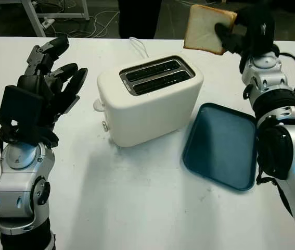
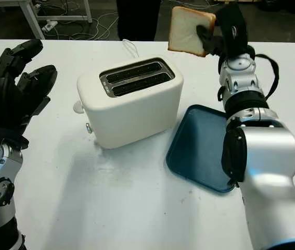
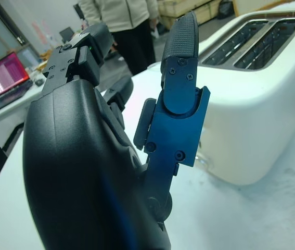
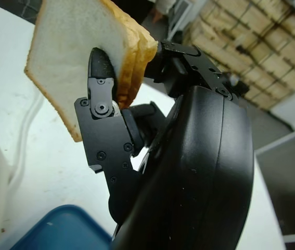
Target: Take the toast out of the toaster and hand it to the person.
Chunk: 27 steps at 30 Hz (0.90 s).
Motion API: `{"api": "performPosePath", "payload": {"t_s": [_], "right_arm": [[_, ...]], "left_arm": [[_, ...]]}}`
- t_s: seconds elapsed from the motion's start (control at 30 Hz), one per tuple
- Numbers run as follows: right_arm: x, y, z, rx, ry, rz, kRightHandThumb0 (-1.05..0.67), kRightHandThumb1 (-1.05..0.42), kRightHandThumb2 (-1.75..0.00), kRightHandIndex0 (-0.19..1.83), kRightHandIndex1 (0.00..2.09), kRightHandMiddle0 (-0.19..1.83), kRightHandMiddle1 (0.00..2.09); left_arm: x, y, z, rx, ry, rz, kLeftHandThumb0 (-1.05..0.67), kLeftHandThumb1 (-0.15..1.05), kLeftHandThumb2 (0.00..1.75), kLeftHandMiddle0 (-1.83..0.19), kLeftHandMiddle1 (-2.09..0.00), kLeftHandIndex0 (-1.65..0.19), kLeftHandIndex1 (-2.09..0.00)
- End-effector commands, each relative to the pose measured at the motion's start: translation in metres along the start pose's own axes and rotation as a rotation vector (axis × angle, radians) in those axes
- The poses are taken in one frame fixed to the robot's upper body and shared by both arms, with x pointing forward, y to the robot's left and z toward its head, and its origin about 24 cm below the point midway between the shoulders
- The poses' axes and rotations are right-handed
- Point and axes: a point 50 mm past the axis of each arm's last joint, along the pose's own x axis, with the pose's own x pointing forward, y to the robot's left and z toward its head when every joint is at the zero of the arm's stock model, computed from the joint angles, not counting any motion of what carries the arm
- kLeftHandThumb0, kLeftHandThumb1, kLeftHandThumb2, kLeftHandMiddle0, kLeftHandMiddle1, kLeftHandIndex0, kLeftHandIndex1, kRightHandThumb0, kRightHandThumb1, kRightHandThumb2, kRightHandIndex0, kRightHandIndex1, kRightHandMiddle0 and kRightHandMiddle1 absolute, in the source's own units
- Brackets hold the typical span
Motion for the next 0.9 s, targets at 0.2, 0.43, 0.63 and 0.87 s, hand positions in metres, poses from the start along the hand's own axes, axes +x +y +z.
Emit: {"api": "performPosePath", "payload": {"t_s": [0.2, 0.43, 0.63, 0.87], "right_arm": [[-0.004, 0.01, -0.021, -0.049, 0.042, -0.003, -0.22, -0.92, -0.35, 0.79, 1.75, 0.48, 1.74], [-0.006, 0.01, -0.028, -0.082, 0.04, 0.02, -0.21, -0.92, -0.35, 0.82, 1.75, 0.52, 1.75], [-0.007, 0.011, -0.029, -0.112, 0.039, 0.022, -0.23, -0.92, -0.36, 0.84, 1.75, 0.55, 1.75], [-0.007, 0.008, -0.029, -0.078, 0.031, 0.024, -0.21, -0.92, -0.38, 0.8, 1.75, 0.48, 1.75]], "left_arm": [[-0.001, 0.003, -0.002, 0.005, -0.005, 0.003, -0.62, 0.92, 0.21, 0.0, -0.87, -0.06, -0.67], [0.001, 0.003, -0.001, 0.007, 0.0, 0.003, -0.61, 0.92, 0.2, 0.0, -0.86, -0.06, -0.68], [0.002, 0.002, 0.0, 0.005, -0.005, 0.001, -0.61, 0.92, 0.2, 0.0, -0.87, -0.05, -0.69], [0.0, 0.003, 0.0, 0.012, -0.002, 0.005, -0.6, 0.92, 0.21, 0.0, -0.87, -0.04, -0.7]]}}
